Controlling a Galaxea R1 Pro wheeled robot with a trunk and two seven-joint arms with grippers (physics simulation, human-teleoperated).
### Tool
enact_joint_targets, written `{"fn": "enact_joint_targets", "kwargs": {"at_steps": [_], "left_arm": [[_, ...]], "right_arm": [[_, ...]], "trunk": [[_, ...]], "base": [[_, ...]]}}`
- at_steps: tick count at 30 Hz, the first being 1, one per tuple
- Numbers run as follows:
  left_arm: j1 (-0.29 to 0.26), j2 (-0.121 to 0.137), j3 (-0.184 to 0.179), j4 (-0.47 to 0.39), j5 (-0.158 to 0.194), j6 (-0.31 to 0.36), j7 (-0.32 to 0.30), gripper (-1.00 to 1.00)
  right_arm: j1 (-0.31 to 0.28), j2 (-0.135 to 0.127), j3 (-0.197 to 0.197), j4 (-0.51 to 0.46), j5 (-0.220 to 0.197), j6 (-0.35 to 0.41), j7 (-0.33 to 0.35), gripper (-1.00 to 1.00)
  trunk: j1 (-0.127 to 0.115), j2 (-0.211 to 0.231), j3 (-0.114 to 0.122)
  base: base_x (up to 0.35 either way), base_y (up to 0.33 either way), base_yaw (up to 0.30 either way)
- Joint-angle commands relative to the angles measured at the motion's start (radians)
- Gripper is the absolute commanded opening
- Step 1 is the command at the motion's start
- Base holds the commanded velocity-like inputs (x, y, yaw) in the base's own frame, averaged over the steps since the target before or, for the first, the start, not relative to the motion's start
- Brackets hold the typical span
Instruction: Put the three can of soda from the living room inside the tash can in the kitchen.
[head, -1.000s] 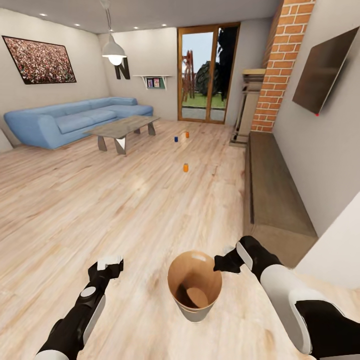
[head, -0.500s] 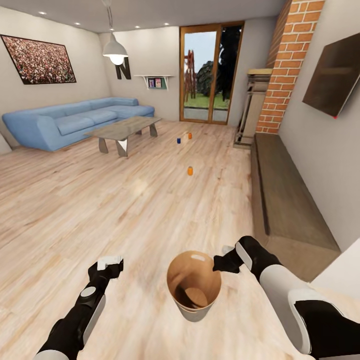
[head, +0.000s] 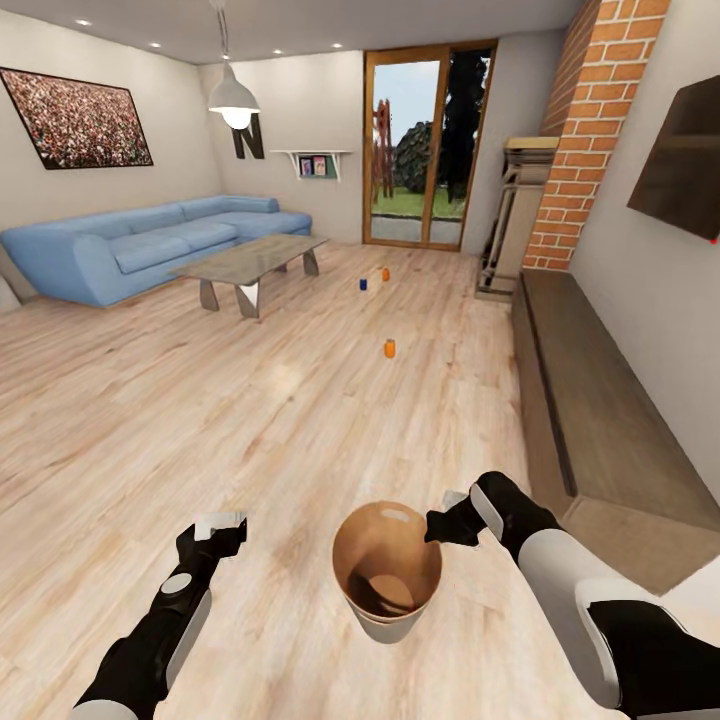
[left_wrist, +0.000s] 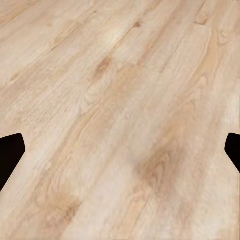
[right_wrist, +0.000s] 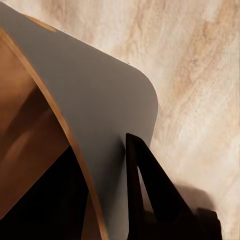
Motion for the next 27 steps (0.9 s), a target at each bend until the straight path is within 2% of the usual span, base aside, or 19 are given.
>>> {"fn": "enact_joint_targets", "kwargs": {"at_steps": [1, 18, 27], "left_arm": [[0.0, 0.0, 0.0, 0.0, 0.0, 0.0, 0.0, 1.0], [-0.001, 0.0, 0.0, 0.0, 0.0, 0.0, -0.001, 1.0], [0.0, 0.0, 0.0, -0.007, 0.0, 0.001, -0.003, 1.0]], "right_arm": [[0.0, 0.0, -0.004, 0.0, -0.029, 0.003, 0.003, -1.0], [0.0, 0.001, -0.004, 0.0, -0.029, 0.002, 0.003, -1.0], [0.0, -0.003, -0.008, -0.002, -0.029, 0.001, 0.003, -1.0]], "trunk": [[0.0, 0.0, 0.0], [0.0, 0.0, 0.0], [0.0, 0.0, 0.0]], "base": [[0.267, 0.188, 0.0], [0.267, 0.188, 0.0], [0.263, 0.194, -0.137]]}}
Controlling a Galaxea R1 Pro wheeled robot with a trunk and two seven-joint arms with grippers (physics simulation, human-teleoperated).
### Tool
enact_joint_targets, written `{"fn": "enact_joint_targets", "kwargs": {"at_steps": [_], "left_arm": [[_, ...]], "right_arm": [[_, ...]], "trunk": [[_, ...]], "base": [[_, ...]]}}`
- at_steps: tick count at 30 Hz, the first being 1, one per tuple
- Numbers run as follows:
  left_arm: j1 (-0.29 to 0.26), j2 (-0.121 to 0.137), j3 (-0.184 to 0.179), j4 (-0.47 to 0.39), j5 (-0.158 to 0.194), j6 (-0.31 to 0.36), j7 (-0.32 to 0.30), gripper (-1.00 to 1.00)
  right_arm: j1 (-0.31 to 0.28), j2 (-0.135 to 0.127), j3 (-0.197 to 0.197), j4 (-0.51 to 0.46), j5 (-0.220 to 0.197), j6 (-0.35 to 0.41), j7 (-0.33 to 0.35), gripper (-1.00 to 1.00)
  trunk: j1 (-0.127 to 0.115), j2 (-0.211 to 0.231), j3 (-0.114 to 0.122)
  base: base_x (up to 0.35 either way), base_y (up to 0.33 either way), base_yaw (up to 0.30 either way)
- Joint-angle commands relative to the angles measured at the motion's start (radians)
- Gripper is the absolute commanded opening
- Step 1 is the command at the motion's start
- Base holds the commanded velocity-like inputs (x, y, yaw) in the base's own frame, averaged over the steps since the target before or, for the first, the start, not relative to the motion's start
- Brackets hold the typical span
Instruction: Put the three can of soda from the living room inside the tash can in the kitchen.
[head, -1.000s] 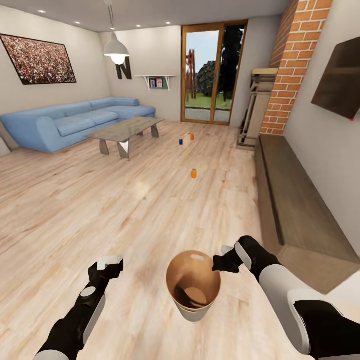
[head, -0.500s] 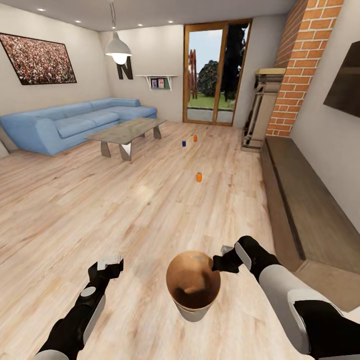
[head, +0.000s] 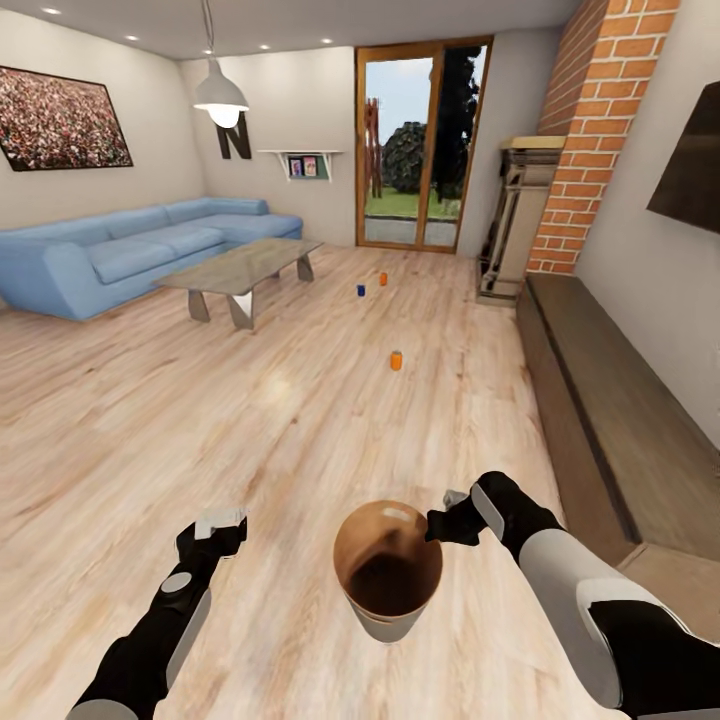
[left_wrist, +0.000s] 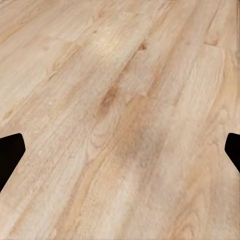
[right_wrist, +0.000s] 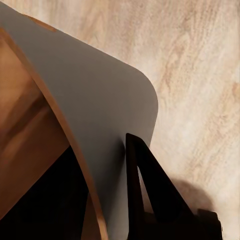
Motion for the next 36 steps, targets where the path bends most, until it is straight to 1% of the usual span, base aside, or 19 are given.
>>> {"fn": "enact_joint_targets", "kwargs": {"at_steps": [1, 15, 20, 36], "left_arm": [[0.0, 0.0, 0.0, 0.0, 0.0, 0.0, 0.0, 1.0], [0.0, 0.0, 0.0, 0.001, 0.0, 0.0, 0.0, 1.0], [0.0, 0.0, 0.0, 0.0, 0.0, 0.0, 0.0, 1.0], [0.0, 0.0, 0.0, -0.002, 0.0, 0.0, 0.0, 1.0]], "right_arm": [[0.0, 0.0, -0.004, 0.0, -0.028, 0.003, 0.004, -1.0], [0.0, -0.006, -0.007, -0.001, -0.028, -0.004, 0.002, -1.0], [-0.001, -0.006, -0.005, -0.001, -0.028, -0.017, 0.002, -1.0], [-0.001, -0.006, -0.005, -0.001, -0.028, -0.02, 0.002, -1.0]], "trunk": [[0.0, 0.0, 0.0], [0.0, 0.0, 0.0], [0.0, 0.0, 0.0], [0.0, 0.0, 0.0]], "base": [[0.262, 0.196, -0.22], [0.262, 0.196, -0.241], [0.262, 0.196, -0.247], [0.262, 0.196, -0.246]]}}
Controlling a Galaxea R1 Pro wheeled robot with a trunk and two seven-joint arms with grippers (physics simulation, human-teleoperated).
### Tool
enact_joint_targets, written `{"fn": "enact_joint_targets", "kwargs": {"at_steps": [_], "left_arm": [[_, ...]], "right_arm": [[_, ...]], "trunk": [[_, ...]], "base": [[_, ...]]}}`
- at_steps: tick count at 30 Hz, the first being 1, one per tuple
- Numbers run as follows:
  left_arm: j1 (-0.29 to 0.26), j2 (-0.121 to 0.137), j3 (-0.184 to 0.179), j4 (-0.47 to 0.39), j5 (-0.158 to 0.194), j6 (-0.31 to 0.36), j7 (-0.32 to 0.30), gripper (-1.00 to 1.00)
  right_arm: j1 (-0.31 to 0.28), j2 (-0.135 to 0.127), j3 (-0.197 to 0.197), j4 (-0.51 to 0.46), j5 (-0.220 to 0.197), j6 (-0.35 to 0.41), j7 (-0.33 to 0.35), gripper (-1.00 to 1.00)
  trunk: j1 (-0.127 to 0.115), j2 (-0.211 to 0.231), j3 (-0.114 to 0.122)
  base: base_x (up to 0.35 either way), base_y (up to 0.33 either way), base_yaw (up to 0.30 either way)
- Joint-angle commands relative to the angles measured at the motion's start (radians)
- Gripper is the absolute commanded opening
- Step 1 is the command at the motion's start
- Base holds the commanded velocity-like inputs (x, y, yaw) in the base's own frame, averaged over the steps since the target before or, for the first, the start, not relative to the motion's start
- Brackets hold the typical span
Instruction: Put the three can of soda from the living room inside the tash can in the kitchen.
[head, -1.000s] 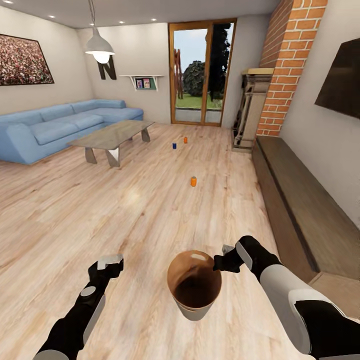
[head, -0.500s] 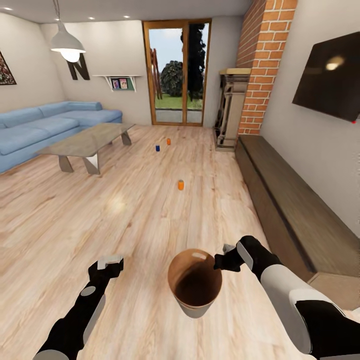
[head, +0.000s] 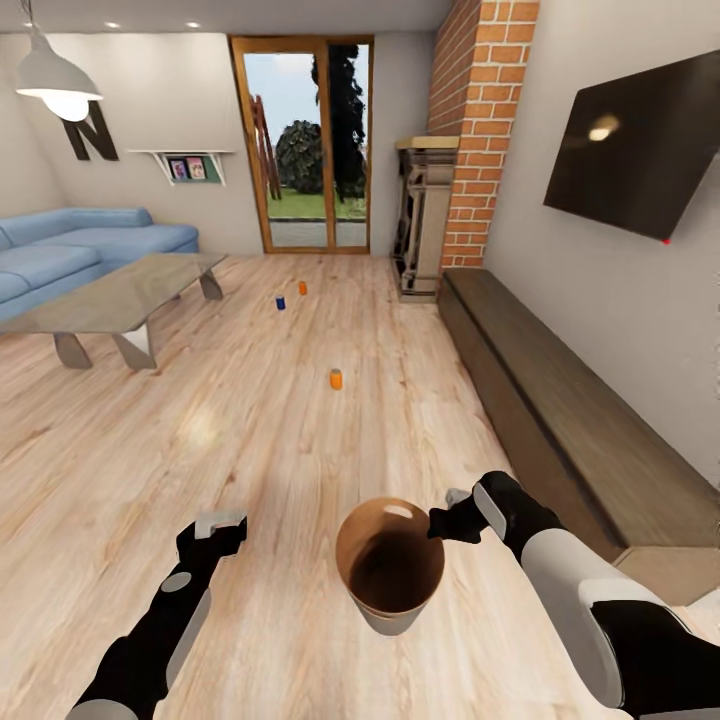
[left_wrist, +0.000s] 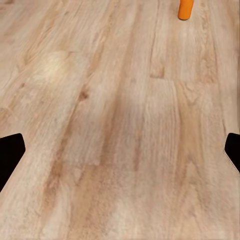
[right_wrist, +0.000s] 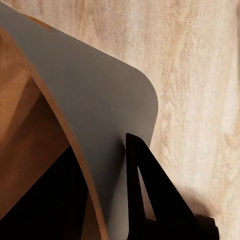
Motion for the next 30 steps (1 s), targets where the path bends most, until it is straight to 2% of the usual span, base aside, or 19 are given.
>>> {"fn": "enact_joint_targets", "kwargs": {"at_steps": [1, 9, 24, 30], "left_arm": [[0.0, 0.0, 0.0, -0.001, 0.0, 0.0, 0.0, 1.0], [0.0, 0.0, 0.0, -0.001, 0.0, 0.0, 0.0, 1.0], [0.0, 0.0, 0.0, 0.002, 0.0, 0.001, 0.0, 1.0], [0.0, 0.0, 0.0, 0.003, 0.0, 0.001, 0.0, 1.0]], "right_arm": [[0.0, 0.0, -0.003, 0.0, -0.029, 0.003, 0.003, -1.0], [-0.001, 0.0, -0.003, 0.0, -0.028, 0.003, 0.003, -1.0], [0.0, 0.0, -0.008, 0.0, -0.03, 0.003, 0.004, -1.0], [0.0, -0.002, -0.014, 0.0, -0.035, 0.003, 0.004, -1.0]], "trunk": [[0.0, 0.0, 0.0], [0.0, 0.0, 0.0], [0.0, 0.0, 0.0], [0.0, 0.0, 0.0]], "base": [[0.262, 0.196, -0.2], [0.262, 0.196, -0.151], [0.262, 0.196, -0.015], [0.262, 0.196, -0.154]]}}
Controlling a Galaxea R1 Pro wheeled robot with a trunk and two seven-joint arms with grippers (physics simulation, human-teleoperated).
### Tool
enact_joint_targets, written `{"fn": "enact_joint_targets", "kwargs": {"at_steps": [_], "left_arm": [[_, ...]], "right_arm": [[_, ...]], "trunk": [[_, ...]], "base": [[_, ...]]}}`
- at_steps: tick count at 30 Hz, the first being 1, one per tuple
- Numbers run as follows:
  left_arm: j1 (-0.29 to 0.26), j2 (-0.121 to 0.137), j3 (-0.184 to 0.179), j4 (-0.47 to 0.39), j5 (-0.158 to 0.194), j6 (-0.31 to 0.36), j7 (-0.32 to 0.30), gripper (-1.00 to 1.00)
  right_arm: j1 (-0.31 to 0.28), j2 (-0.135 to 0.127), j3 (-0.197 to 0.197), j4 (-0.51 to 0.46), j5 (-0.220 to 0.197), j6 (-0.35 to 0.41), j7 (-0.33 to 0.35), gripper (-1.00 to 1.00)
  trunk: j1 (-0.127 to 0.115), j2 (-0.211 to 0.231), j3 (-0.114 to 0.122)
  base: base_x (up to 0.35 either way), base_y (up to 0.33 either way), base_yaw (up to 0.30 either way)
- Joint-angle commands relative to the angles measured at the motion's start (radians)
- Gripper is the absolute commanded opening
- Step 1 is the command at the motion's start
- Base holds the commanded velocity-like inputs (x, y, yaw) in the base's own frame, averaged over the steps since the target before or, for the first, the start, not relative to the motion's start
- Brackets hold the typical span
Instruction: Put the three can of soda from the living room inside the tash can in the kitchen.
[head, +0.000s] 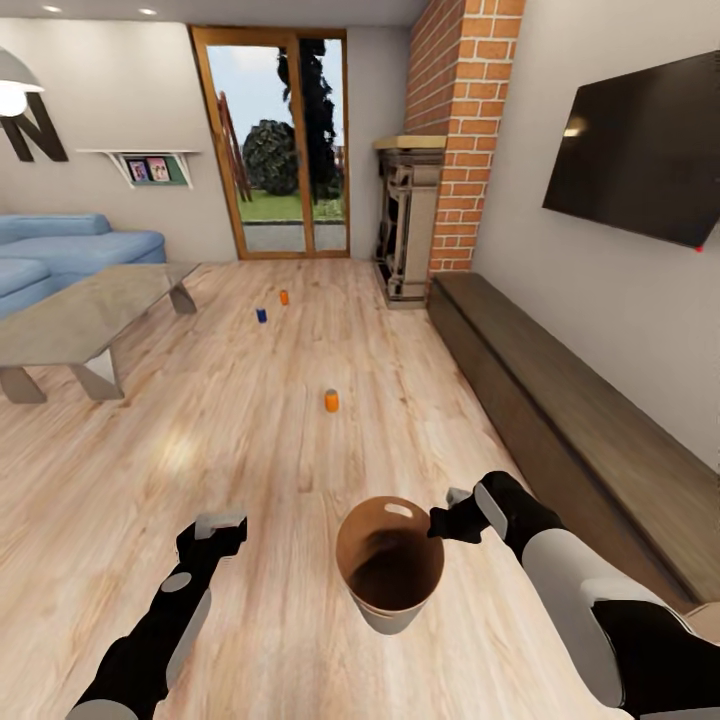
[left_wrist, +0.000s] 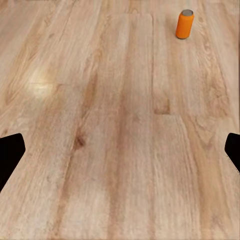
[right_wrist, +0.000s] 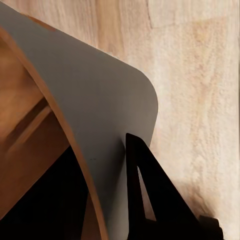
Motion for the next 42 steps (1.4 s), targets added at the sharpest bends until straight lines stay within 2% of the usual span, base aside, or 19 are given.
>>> {"fn": "enact_joint_targets", "kwargs": {"at_steps": [1, 6, 11, 16, 20, 30, 36, 42], "left_arm": [[0.0, 0.0, 0.0, 0.0, 0.0, 0.0, 0.0, 1.0], [0.0, 0.0, 0.0, 0.0, 0.0, 0.0, 0.0, 1.0], [0.0, 0.0, 0.0, 0.003, 0.0, 0.0, 0.0, 1.0], [0.0, 0.0, 0.0, 0.006, 0.0, -0.001, 0.001, 1.0], [0.0, 0.0, 0.0, 0.006, 0.0, -0.002, 0.001, 1.0], [0.0, 0.0, -0.001, 0.007, -0.001, -0.003, 0.002, 1.0], [0.0, 0.0, -0.031, 0.008, -0.001, -0.003, 0.003, 1.0], [0.0, 0.0, -0.043, 0.008, -0.002, -0.003, 0.003, 1.0]], "right_arm": [[0.0, 0.0, -0.003, 0.0, -0.027, 0.003, 0.003, -1.0], [-0.001, -0.004, -0.003, -0.001, -0.026, 0.003, 0.004, -1.0], [-0.001, -0.037, -0.001, -0.002, -0.021, 0.003, 0.003, -1.0], [-0.002, -0.049, 0.003, -0.002, -0.018, 0.004, 0.003, -1.0], [-0.002, -0.076, 0.004, -0.002, -0.017, 0.004, 0.003, -1.0], [-0.003, -0.099, 0.005, -0.002, -0.019, 0.006, 0.004, -1.0], [-0.003, -0.101, 0.005, -0.002, -0.02, 0.005, 0.004, -1.0], [-0.003, -0.102, 0.003, -0.002, -0.021, 0.004, 0.004, -1.0]], "trunk": [[0.0, 0.0, 0.0], [0.0, 0.0, 0.0], [0.0, 0.0, 0.0], [0.0, 0.0, 0.0], [0.0, 0.0, 0.0], [0.0, 0.0, 0.0], [0.0, 0.0, 0.0], [0.0, 0.0, 0.0]], "base": [[0.262, 0.196, -0.219], [0.262, 0.196, -0.233], [0.262, 0.196, -0.147], [0.262, 0.195, -0.038], [0.262, 0.195, -0.005], [0.268, 0.157, -0.001], [0.288, -0.116, 0.0], [0.289, -0.166, 0.0]]}}
